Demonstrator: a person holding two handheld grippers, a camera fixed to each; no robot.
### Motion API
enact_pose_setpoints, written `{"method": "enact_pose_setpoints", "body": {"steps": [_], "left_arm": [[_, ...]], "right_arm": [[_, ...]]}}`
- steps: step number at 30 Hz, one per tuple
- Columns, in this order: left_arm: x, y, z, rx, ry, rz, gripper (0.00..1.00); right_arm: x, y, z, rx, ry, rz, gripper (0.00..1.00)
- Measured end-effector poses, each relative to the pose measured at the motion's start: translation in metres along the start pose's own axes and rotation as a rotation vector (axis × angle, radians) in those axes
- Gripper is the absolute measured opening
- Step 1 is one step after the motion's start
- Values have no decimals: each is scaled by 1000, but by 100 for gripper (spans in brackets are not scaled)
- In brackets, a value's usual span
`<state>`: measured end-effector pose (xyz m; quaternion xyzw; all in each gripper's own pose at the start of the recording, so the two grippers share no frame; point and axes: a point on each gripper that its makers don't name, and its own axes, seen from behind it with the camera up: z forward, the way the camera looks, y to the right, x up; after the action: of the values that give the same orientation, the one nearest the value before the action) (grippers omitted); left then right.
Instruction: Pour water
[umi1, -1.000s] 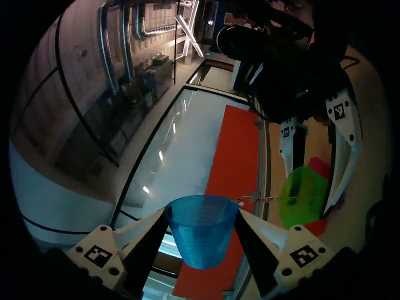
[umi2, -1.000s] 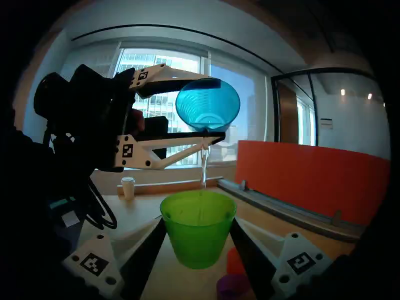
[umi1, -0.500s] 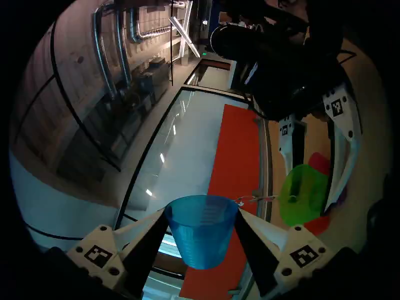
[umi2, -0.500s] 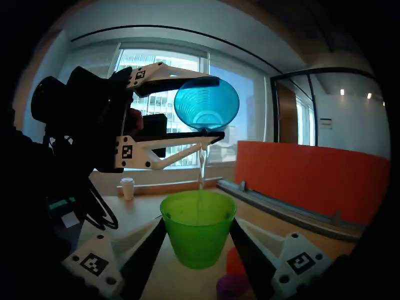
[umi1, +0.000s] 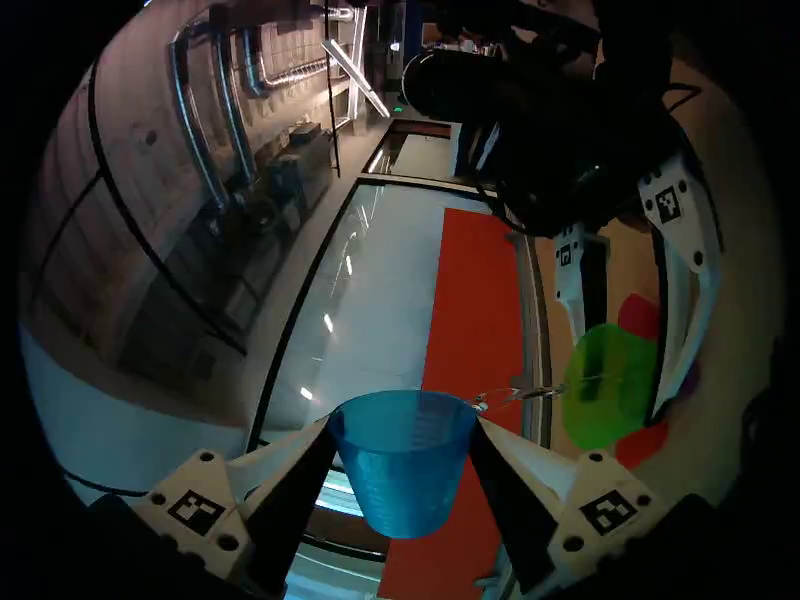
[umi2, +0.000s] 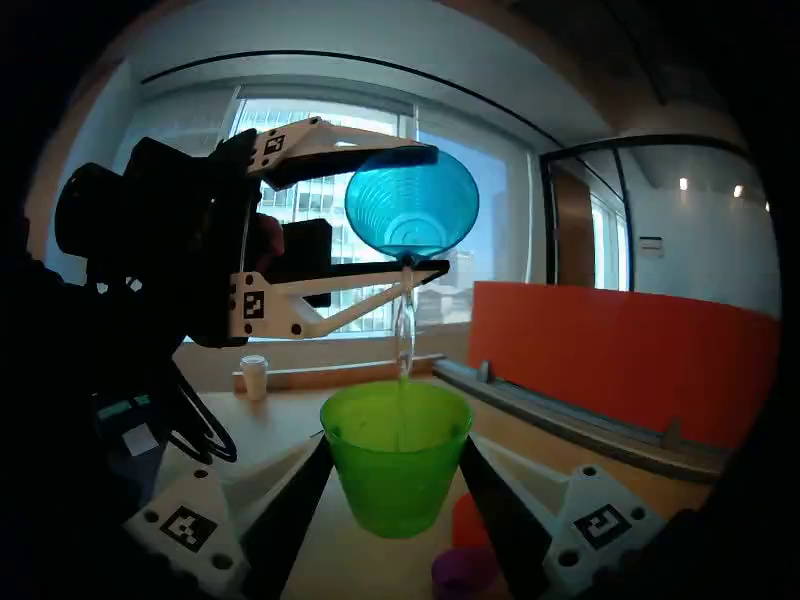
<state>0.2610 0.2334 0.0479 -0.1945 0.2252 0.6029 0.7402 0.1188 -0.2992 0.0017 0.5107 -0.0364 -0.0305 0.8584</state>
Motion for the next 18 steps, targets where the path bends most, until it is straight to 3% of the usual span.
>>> {"method": "enact_pose_setpoints", "body": {"steps": [18], "left_arm": [[3, 0, 0, 5, -1, 75, 88]], "right_arm": [[2, 2, 1, -4, 4, 0, 87]]}}
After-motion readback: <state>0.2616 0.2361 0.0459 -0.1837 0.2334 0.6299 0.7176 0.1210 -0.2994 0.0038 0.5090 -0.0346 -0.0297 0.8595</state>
